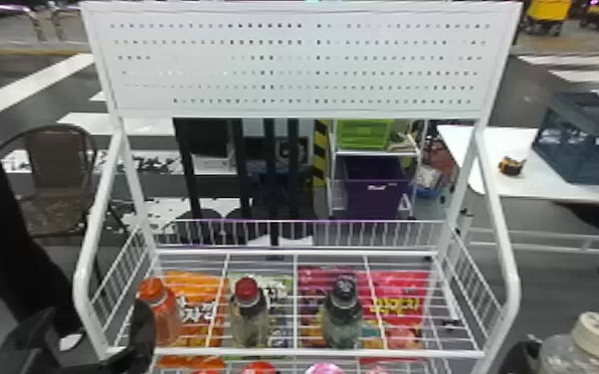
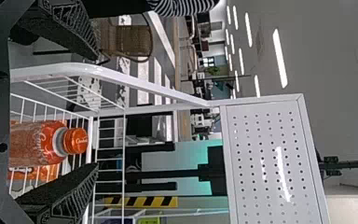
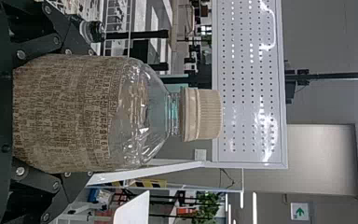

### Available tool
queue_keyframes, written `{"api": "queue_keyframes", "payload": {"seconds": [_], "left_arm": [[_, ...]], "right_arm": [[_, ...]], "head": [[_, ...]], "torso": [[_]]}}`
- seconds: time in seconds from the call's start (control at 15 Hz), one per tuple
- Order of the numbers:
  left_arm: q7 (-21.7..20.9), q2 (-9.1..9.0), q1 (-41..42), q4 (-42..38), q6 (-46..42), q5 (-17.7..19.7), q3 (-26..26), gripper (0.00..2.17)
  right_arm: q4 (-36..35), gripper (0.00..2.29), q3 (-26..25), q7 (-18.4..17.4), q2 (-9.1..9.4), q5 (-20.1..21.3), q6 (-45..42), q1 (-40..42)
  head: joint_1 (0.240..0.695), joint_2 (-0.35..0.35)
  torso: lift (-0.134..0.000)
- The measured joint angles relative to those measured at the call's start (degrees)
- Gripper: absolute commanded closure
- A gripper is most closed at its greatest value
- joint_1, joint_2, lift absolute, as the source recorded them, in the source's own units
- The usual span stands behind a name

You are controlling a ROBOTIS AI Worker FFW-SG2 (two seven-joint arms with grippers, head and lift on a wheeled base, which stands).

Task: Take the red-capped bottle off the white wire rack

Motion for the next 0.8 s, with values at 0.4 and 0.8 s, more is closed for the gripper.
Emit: {"api": "queue_keyframes", "payload": {"seconds": [0.4, 0.8], "left_arm": [[0.00, 0.00, -0.04, 0.00, 0.00, 0.05, -0.12, 0.08], [0.18, -0.01, 0.22, 1.35, -1.24, -0.26, -2.85, 0.08]], "right_arm": [[0.16, 0.84, -0.09, 0.00, 0.01, -0.09, -1.05, 0.34], [0.23, 0.84, -0.02, 0.00, 0.05, -0.01, -1.29, 0.36]], "head": [[0.499, 0.000], [0.499, 0.000]], "torso": [[0.000], [0.000]]}}
